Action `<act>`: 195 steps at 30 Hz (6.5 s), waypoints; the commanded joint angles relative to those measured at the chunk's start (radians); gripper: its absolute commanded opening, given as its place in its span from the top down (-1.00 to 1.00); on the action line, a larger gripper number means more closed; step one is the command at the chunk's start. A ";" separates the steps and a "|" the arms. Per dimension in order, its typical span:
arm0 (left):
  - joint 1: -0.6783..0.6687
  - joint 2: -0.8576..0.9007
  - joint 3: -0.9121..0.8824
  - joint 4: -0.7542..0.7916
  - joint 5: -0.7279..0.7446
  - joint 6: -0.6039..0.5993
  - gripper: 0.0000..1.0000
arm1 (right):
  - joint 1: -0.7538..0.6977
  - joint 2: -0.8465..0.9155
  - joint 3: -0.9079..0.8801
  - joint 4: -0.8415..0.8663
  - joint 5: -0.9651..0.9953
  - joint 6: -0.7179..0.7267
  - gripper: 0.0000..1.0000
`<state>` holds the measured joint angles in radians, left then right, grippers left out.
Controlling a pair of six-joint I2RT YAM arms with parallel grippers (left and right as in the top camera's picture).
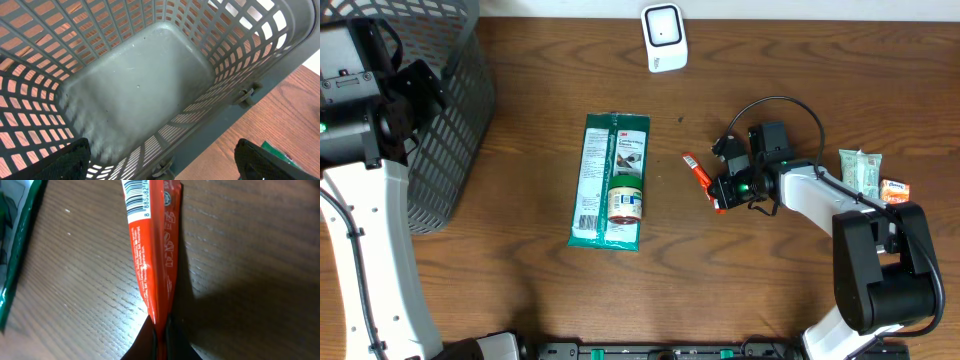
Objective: Scan the item barcode
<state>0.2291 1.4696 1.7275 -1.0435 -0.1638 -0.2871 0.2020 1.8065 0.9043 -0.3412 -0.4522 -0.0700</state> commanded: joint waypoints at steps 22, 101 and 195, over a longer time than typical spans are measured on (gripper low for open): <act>0.005 0.000 0.006 0.000 -0.013 0.010 -0.85 | 0.148 -0.244 0.129 -0.269 0.607 0.046 0.98; 0.005 0.000 0.006 0.000 -0.013 0.010 -0.85 | -0.137 0.000 0.023 -0.145 0.032 0.166 0.84; 0.005 0.000 0.006 -0.003 -0.013 0.010 -0.85 | 0.264 0.628 1.175 0.284 1.338 -1.271 0.98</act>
<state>0.2291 1.4696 1.7275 -1.0443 -0.1642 -0.2871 0.4572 2.3840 2.0644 -0.0639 0.8463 -1.2781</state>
